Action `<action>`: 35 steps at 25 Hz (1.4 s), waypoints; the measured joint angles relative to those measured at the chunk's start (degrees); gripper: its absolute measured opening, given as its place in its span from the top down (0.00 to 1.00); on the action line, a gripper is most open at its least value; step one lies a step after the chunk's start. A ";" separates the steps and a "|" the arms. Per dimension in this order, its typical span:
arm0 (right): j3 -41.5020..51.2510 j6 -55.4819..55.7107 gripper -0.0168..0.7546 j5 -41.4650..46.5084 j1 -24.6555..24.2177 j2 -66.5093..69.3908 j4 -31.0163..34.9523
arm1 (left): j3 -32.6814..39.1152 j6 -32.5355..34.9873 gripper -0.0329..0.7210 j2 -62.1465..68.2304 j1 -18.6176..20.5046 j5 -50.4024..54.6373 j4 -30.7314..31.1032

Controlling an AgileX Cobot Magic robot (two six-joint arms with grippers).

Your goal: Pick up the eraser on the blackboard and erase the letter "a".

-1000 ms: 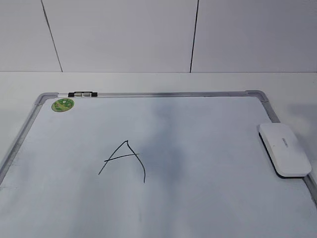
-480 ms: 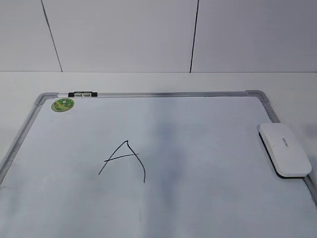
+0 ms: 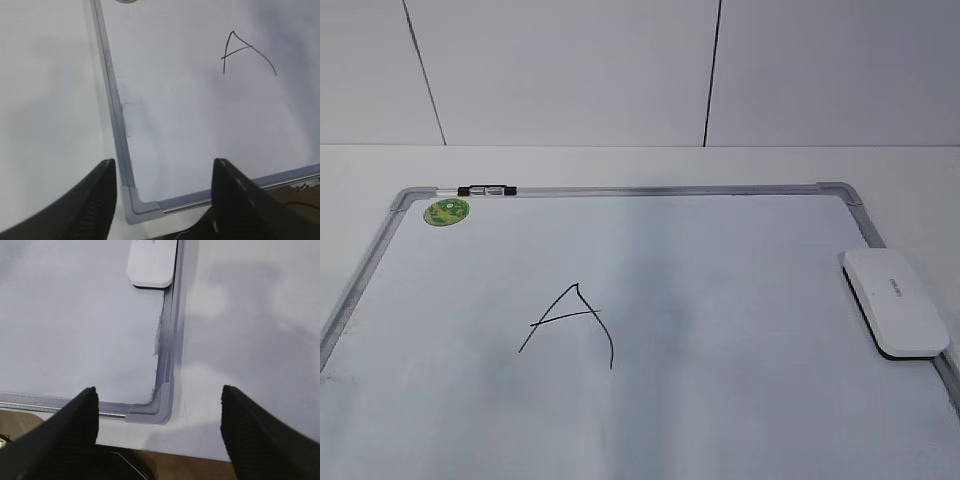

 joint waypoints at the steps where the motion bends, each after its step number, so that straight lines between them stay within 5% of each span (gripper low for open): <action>1: 1.02 -0.25 0.22 0.00 0.00 -0.31 0.00 | 1.27 0.00 0.36 0.00 0.00 0.00 0.03; 8: 3.23 -0.81 0.22 -4.82 0.00 -0.72 -0.75 | 9.59 0.00 0.36 0.00 0.00 -4.24 1.39; 35: 4.18 -0.85 0.23 -7.01 0.00 -0.72 -1.09 | 11.58 0.00 0.38 0.00 0.00 -9.48 3.59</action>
